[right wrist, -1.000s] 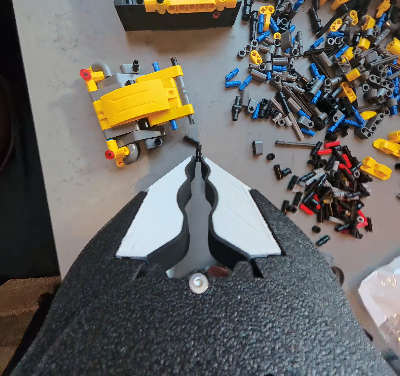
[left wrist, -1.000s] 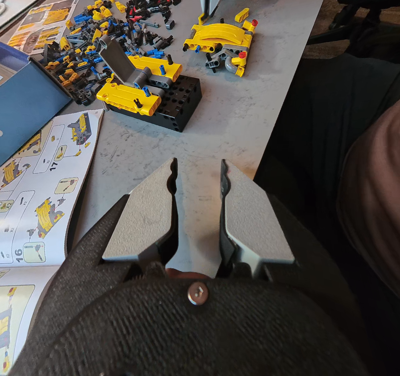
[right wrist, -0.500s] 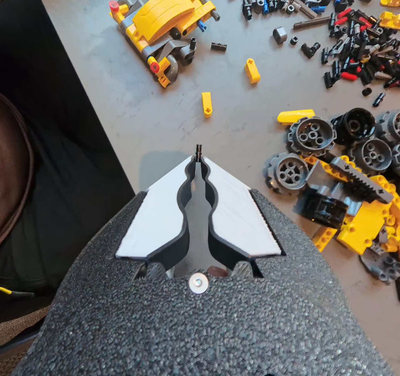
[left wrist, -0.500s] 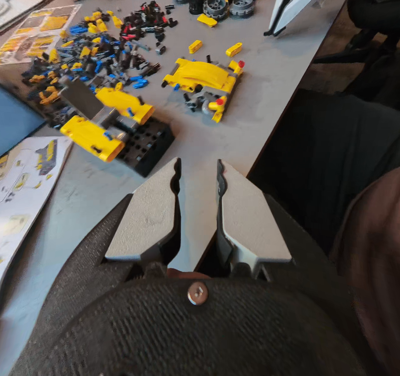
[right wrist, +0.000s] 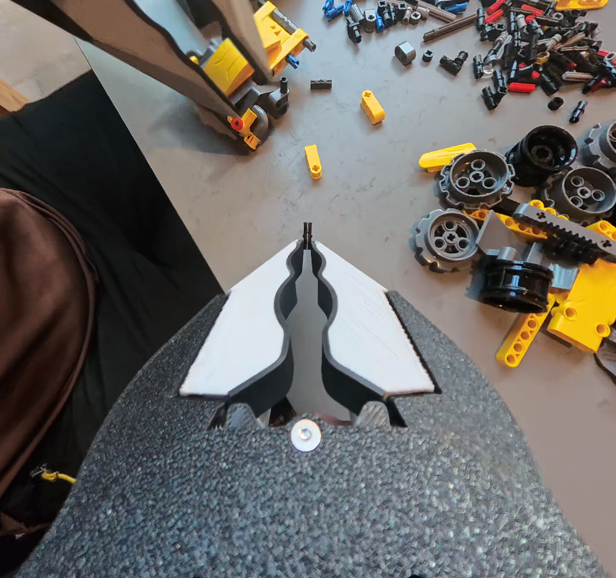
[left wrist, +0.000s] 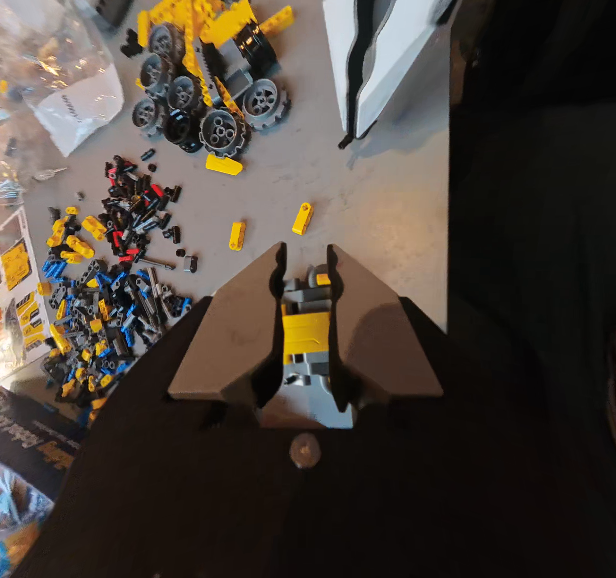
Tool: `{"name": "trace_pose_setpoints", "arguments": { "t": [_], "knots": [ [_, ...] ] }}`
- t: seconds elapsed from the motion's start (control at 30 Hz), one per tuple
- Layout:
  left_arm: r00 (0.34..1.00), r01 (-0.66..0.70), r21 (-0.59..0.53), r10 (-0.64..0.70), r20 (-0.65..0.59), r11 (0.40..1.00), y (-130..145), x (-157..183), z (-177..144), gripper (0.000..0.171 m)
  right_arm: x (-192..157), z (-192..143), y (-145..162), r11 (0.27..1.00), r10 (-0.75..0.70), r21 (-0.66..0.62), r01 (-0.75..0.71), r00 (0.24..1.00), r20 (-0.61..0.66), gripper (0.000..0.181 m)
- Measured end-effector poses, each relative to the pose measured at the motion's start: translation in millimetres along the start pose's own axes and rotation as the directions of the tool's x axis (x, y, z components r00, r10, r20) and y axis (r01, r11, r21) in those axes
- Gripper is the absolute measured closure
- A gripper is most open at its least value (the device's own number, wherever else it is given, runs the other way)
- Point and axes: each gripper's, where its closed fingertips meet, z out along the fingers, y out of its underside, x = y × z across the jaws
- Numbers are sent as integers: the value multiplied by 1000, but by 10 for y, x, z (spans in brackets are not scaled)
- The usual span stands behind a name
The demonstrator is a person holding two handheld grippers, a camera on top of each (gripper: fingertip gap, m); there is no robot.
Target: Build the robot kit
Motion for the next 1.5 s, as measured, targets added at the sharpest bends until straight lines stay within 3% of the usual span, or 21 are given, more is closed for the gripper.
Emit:
{"name": "trace_pose_setpoints", "arguments": {
  "t": [0.23, 0.37, 0.5, 0.63, 0.83, 1.0, 1.07, 1.27, 1.5],
  "knots": [
    [987, -109, -193, 83, -138, 975, 60, -96, 391, 147, -23, -150, -8, 999, -5, 51, 7, 1000, -27, 180],
    [980, -94, -244, 47, -192, 965, 82, -44, 487, 166, -29, -229, 52, 998, 5, 62, -2, 999, -44, 180],
    [935, 96, -258, -175, -307, 961, -28, 127, 491, 166, -32, -272, 74, 996, 25, 88, -23, 999, -30, 180],
    [758, 308, -313, -430, -490, 899, -165, 377, 458, 166, 64, -205, 125, 999, 11, 47, -9, 998, -57, 180],
    [709, 371, -333, -496, -502, 867, -196, 376, 473, 166, 123, -3, 203, 995, -82, -59, 78, 994, -69, 180],
    [677, 379, -342, -509, -531, 860, -195, 428, 447, 166, 101, 22, 185, 989, -140, -53, 137, 988, -59, 178],
    [679, 377, -335, -504, -535, 864, -192, 430, 442, 166, 74, -6, 169, 984, -174, -38, 172, 983, -56, 167],
    [688, 379, -306, -487, -538, 873, -197, 420, 445, 166, -67, -109, -12, 956, -283, 60, 287, 957, -69, 164],
    [634, 405, -267, -479, -607, 874, -303, 479, 306, 166, -325, -113, -211, 868, -472, 106, 485, 872, -129, 156]
  ]
}}
